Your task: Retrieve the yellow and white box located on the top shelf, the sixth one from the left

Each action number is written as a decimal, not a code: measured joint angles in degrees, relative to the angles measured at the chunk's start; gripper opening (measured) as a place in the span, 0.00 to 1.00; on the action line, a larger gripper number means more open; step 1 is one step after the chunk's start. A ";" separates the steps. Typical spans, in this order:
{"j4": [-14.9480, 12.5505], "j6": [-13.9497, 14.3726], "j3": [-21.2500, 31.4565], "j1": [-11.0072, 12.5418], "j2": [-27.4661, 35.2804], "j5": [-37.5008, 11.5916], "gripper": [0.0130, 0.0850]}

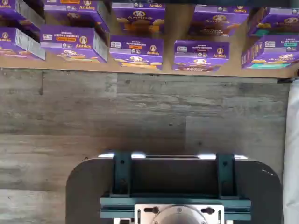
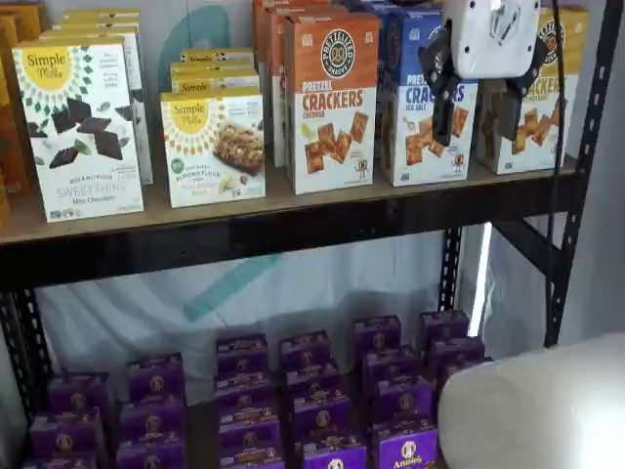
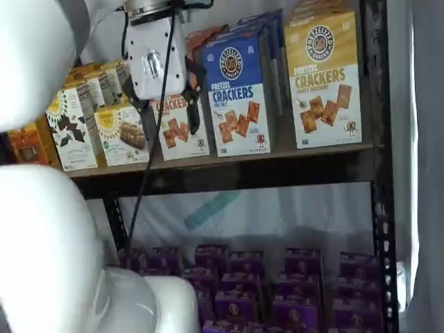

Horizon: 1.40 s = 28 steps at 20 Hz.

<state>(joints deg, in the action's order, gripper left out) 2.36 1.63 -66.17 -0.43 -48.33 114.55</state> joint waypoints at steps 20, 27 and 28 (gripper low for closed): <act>-3.67 -3.32 2.81 2.29 0.16 -9.30 1.00; -5.11 -13.79 2.06 13.20 3.24 -17.10 1.00; -4.74 -15.80 1.70 15.34 3.90 -18.23 1.00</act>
<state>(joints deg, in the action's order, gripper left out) -2.38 -14.16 -64.47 14.91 -44.43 96.32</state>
